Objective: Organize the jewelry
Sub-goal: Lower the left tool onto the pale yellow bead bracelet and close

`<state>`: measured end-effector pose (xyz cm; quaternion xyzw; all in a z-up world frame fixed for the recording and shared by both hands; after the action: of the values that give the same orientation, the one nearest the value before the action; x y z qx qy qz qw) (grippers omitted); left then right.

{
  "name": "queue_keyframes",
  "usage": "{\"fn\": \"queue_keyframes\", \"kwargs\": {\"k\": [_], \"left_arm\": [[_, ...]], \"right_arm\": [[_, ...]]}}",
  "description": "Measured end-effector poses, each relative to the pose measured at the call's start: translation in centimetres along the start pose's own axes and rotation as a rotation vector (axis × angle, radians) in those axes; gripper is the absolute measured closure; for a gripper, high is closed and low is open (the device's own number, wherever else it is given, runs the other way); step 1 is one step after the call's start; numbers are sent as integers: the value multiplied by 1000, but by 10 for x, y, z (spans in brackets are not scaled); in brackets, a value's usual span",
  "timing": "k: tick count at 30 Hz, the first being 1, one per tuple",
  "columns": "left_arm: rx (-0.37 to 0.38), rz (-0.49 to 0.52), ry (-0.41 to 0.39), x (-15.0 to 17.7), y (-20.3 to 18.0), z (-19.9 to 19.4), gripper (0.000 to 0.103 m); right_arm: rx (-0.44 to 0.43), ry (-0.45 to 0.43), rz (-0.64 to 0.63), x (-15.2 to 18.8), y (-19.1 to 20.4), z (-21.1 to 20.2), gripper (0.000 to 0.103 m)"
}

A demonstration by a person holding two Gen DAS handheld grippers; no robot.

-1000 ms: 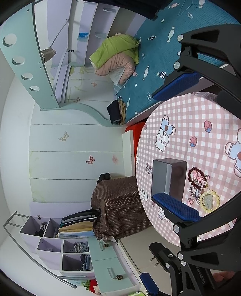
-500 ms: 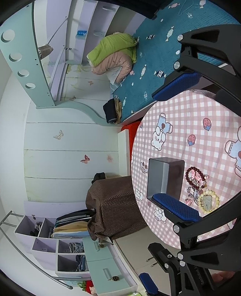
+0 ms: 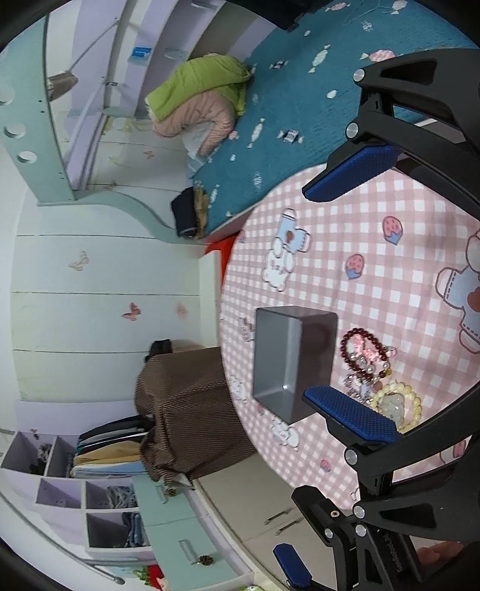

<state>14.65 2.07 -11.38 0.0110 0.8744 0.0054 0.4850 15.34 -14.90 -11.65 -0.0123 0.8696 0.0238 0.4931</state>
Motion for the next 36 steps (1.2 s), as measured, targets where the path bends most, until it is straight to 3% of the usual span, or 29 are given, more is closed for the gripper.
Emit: {"fn": "queue_keyframes", "kwargs": {"k": [16,29,32,34,36], "left_arm": [[44,56,292,76,-1,72,5],[51,18,400,105,11,102,6],[89,0,412,107,10,106,13],[140,-16,424,106,7,107,29],[120,-8,430,106,8,110,34]], "right_arm": [[5,251,64,71,-6,68,7],[-7,315,84,92,-5,85,7],[-8,325,92,94,-6,88,7],[-8,333,98,95,-6,90,7],[-12,337,104,96,-6,91,7]]}}
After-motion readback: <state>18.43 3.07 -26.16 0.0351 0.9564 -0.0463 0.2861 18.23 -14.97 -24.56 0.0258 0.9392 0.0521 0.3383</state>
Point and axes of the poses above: each gripper's, at about its wrist camera, not at the fingertips, and z roughly the way its jaws point, y to its left, x to its underside, the point moved 10 cm from there along z, roughly the way its jaws point, and after that the axes turned 1 degree about -z, right-handed, at the moved point
